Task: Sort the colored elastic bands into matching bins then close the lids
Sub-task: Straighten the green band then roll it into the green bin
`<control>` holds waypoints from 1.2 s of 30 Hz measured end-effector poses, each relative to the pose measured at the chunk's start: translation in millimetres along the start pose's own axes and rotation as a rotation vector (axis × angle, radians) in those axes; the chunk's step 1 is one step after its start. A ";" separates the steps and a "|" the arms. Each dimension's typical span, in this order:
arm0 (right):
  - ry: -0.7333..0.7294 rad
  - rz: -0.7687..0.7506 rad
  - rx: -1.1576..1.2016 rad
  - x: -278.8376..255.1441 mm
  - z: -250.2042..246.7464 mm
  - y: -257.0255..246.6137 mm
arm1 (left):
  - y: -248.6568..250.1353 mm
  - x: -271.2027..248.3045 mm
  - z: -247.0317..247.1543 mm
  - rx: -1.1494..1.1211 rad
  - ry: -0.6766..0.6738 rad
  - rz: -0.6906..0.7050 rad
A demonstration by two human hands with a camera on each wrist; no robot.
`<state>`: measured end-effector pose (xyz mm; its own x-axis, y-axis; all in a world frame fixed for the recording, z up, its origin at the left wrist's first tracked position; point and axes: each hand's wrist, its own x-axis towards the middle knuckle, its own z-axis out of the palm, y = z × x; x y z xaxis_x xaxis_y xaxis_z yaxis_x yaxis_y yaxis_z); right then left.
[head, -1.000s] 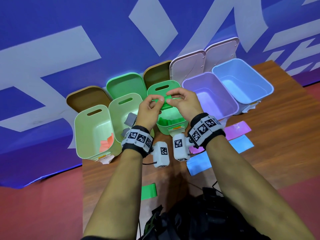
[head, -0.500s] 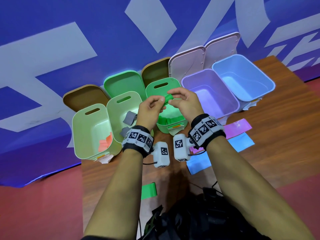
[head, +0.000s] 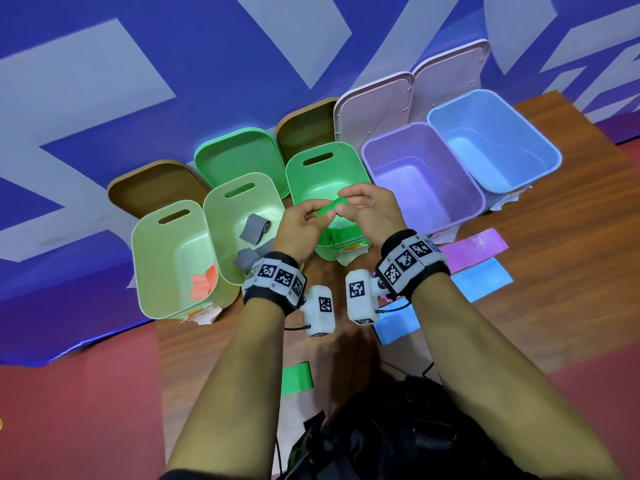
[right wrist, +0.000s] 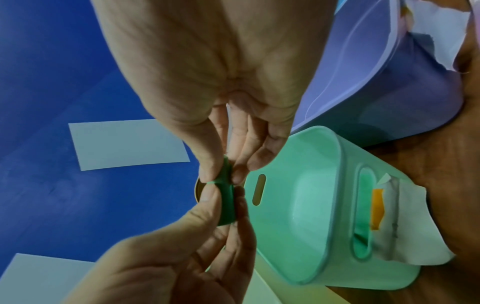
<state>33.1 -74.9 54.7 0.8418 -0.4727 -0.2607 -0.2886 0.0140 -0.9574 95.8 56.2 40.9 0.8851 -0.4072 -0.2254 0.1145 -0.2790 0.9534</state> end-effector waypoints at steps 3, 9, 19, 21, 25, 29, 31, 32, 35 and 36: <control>-0.002 0.045 0.026 3.1 1.4 4.4 | -5.0 3.6 2.7 -0.011 0.015 -0.027; 0.015 0.038 -0.028 14.6 4.4 14.2 | -14.8 12.1 3.9 -0.039 0.017 -0.032; -0.001 0.122 -0.135 28.7 9.9 37.0 | -42.5 26.6 0.6 0.191 -0.001 0.007; 0.008 0.138 -0.153 31.6 12.6 40.2 | -44.8 29.3 2.2 0.138 -0.039 -0.031; -0.003 0.157 -0.196 37.2 16.2 43.2 | -51.7 36.6 5.1 0.157 -0.064 -0.082; -0.015 0.166 -0.233 40.7 16.6 46.5 | -54.9 41.8 6.6 0.156 -0.074 -0.099; -0.013 0.165 -0.244 41.7 16.3 47.3 | -55.4 43.2 7.2 0.158 -0.084 -0.108; -0.015 0.163 -0.250 41.9 15.6 47.1 | -55.8 43.8 7.5 0.158 -0.086 -0.111; -0.017 0.156 -0.278 41.3 15.0 47.4 | -55.7 43.9 7.5 0.163 -0.081 -0.110; -0.015 0.154 -0.285 40.4 15.1 47.8 | -55.9 43.1 7.4 0.155 -0.076 -0.110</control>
<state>60.2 -80.0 -3.4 0.7844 -0.4712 -0.4033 -0.5271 -0.1638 -0.8339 124.2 47.8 -23.6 0.8337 -0.4297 -0.3469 0.1331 -0.4533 0.8813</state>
